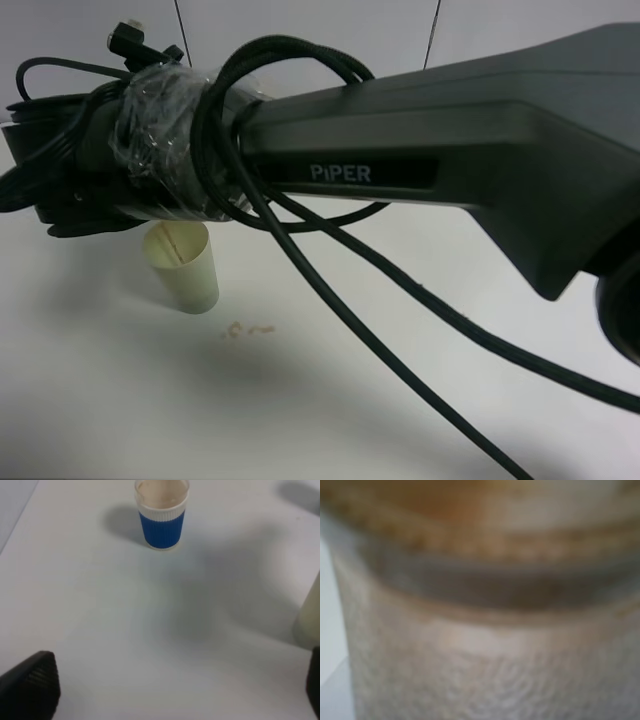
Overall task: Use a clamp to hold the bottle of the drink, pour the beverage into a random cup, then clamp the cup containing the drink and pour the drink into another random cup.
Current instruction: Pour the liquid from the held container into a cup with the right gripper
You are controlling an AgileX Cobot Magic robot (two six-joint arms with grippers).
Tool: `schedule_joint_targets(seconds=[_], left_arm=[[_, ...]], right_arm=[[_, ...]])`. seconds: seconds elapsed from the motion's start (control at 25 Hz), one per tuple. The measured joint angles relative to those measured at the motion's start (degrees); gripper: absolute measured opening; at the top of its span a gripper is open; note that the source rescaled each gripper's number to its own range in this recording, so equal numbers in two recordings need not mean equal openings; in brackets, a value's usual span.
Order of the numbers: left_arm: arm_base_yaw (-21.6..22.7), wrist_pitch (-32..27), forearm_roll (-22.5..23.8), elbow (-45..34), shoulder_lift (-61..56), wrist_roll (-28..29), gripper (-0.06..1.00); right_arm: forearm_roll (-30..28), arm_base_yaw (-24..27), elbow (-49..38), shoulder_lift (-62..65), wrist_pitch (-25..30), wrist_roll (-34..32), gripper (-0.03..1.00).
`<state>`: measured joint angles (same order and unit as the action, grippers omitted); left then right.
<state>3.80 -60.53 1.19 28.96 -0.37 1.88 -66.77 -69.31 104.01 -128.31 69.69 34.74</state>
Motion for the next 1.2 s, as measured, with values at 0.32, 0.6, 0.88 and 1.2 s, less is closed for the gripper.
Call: schedule_joint_targets(seconds=[0.32,0.6,0.88,1.2], left_arm=[[0.0,0.0,0.0,0.0,0.0,0.0,1.00],[0.0,0.0,0.0,0.0,0.0,0.0,1.00],[0.0,0.0,0.0,0.0,0.0,0.0,1.00],[0.0,0.0,0.0,0.0,0.0,0.0,1.00]], right_arm=[[-1.9,-0.1,0.0,0.0,0.0,0.0,0.01],[-2.9,-0.1,0.0,0.0,0.0,0.0,0.01],[-4.2,-0.1,0.0,0.0,0.0,0.0,0.01],[-6.6,-0.1,0.0,0.0,0.0,0.0,0.01]])
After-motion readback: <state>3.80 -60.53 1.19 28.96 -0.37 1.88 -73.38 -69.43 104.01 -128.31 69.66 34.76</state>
